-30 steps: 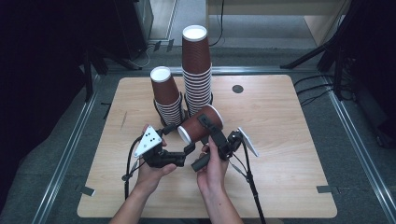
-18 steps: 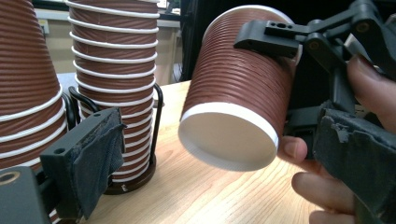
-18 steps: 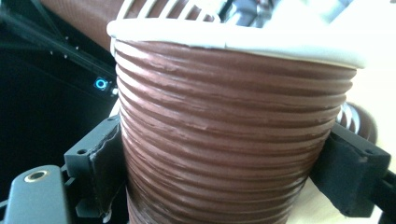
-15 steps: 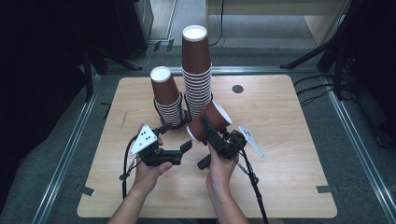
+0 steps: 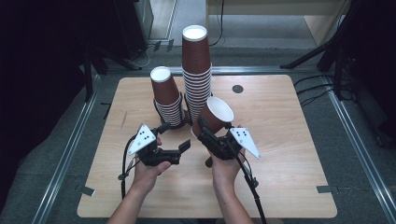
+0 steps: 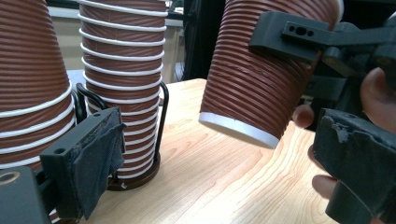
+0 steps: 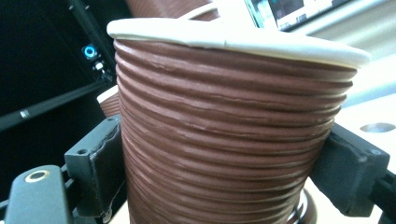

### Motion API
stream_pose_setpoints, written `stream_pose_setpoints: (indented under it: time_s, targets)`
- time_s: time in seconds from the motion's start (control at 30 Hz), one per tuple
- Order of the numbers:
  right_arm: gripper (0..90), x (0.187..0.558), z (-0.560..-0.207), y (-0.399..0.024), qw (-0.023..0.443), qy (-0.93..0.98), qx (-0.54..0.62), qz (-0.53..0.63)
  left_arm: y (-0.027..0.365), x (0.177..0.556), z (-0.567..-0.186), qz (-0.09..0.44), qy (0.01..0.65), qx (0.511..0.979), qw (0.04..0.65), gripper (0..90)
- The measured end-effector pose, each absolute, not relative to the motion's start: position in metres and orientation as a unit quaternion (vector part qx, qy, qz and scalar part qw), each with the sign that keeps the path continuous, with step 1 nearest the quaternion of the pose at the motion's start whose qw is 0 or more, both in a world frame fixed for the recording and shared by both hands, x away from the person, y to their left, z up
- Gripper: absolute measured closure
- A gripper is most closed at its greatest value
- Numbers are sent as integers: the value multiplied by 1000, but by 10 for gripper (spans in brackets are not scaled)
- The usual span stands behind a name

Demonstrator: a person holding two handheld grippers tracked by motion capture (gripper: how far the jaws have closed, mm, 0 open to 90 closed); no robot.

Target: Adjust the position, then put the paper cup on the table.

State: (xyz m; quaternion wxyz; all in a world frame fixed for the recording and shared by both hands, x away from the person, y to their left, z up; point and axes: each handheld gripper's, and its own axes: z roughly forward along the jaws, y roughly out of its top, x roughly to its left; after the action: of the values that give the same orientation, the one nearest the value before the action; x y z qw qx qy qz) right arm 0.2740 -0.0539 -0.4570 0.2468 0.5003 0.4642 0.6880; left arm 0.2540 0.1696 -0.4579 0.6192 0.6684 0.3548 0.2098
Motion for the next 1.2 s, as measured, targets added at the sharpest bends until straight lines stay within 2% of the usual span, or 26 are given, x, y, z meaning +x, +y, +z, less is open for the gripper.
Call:
stream_pose_setpoints:
  time_s: [0.13, 0.3, 0.33, 0.83, 1.2]
  targets:
    - [132, 272, -455, -54, 287, 489, 464, 681, 171, 253, -457, 210, 356, 667, 620, 26]
    - [132, 272, -455, -57, 303, 503, 446, 676, 173, 253, -457, 210, 358, 665, 620, 26]
    - [132, 272, -454, -60, 320, 508, 437, 669, 174, 254, -457, 210, 360, 665, 620, 26]
    - [133, 283, -461, -82, 418, 518, 427, 613, 180, 255, -461, 215, 372, 662, 614, 26]
    - [134, 300, -474, -109, 438, 527, 431, 588, 192, 256, -471, 230, 396, 657, 599, 26]
